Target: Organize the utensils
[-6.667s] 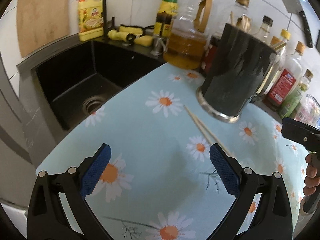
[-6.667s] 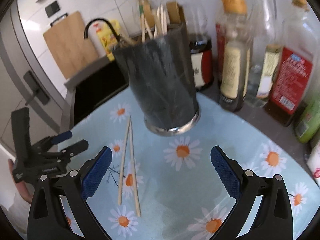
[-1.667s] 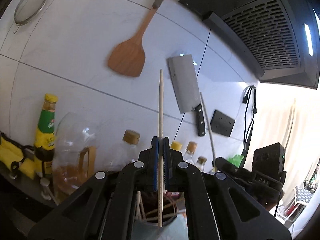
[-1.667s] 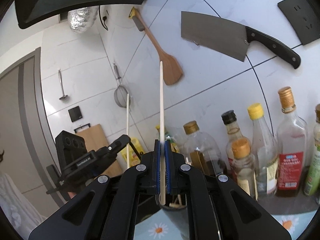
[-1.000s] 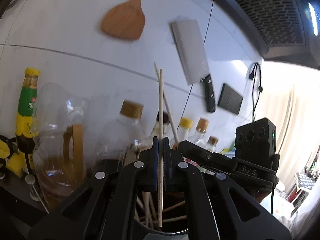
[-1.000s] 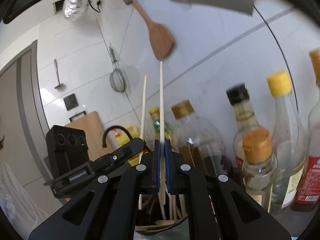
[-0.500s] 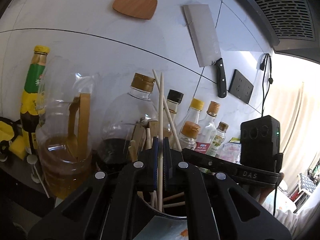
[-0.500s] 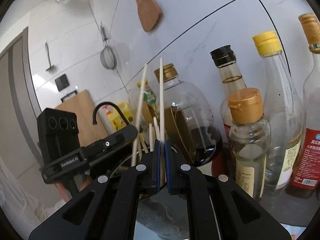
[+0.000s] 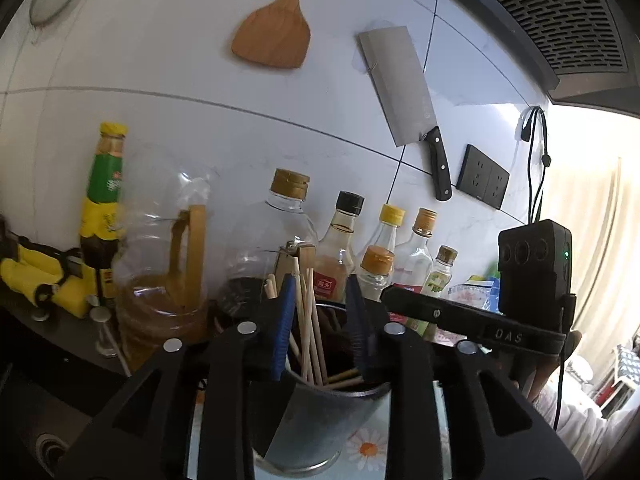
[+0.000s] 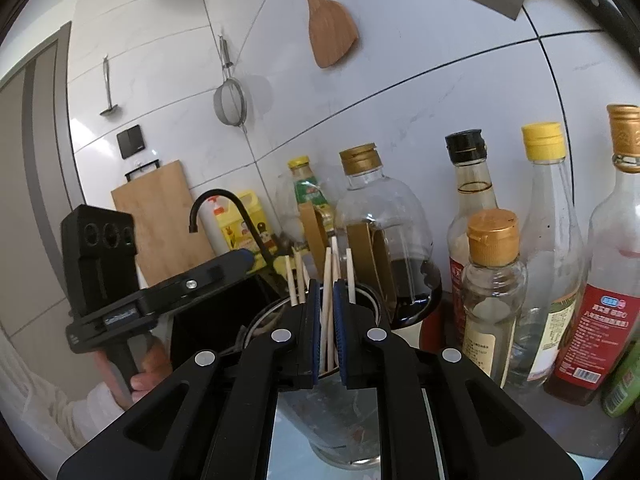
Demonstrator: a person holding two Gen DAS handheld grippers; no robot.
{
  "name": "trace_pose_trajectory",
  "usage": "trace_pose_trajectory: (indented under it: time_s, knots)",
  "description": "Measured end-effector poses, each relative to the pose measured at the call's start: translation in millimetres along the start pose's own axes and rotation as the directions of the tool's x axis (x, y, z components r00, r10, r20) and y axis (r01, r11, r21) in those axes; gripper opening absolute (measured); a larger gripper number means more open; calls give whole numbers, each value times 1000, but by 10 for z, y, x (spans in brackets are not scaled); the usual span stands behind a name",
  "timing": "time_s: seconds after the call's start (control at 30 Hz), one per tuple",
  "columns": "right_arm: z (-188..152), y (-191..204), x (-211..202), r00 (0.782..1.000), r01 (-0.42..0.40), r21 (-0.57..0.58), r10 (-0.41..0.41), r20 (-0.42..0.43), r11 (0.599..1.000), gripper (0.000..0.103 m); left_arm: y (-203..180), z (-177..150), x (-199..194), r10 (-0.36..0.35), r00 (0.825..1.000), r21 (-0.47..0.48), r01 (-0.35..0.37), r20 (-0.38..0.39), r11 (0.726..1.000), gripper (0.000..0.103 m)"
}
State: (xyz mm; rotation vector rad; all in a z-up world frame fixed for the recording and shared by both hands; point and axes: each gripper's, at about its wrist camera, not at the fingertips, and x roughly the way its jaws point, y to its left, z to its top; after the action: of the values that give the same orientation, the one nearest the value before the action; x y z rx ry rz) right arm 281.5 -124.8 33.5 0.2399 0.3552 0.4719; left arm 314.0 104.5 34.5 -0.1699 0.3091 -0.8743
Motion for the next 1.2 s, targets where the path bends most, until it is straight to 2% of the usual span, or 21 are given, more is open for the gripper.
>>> trace_pose_trajectory:
  time_s: [0.07,0.13,0.17,0.3,0.43,0.53,0.6,0.67,0.73,0.83,1.07,1.2]
  knots:
    - [1,21,-57,1000,4,-7,-4,-1,1000,10,-44,-1,-109,23,1000,6,-23,8,1000,42]
    - [-3,63,-129,1000,3,-18,-3,-1,1000,21,-95,1,-204,52,999,10,-53,14,999,51]
    - [-5,82,-165,1000,3,-23,-3,1,1000,32,-132,-4,-274,74,997,13,-74,16,997,55]
    - [-44,167,-337,1000,-5,-47,6,0,999,46,-275,-38,-446,146,989,24,-147,21,989,67]
    - [-92,225,-513,1000,-15,-64,14,-10,998,50,-450,-95,-609,217,976,23,-218,22,976,82]
    - [-116,246,-643,1000,-17,-71,16,-21,997,56,-603,-151,-756,271,962,6,-271,27,962,87]
    - [-115,260,-729,1000,-15,-80,13,-23,997,61,-689,-188,-837,300,954,2,-300,26,954,88]
    - [-125,268,-823,1000,-13,-85,11,-18,996,70,-780,-231,-927,342,939,-5,-342,27,940,92]
    - [-143,267,-916,1000,-14,-82,13,-12,996,75,-882,-287,-1052,381,924,-17,-380,36,925,96]
    - [-179,266,-1074,1000,-24,-85,24,-5,996,85,-1004,-359,-1206,434,900,-43,-433,39,901,97]
    - [-270,296,-1336,1000,-24,-117,22,-18,993,91,-1284,-571,-1497,538,843,-69,-535,22,842,97]
    - [-394,294,-1491,999,18,-137,-22,-28,990,94,-1439,-738,-1601,563,827,-63,-562,-4,825,97]
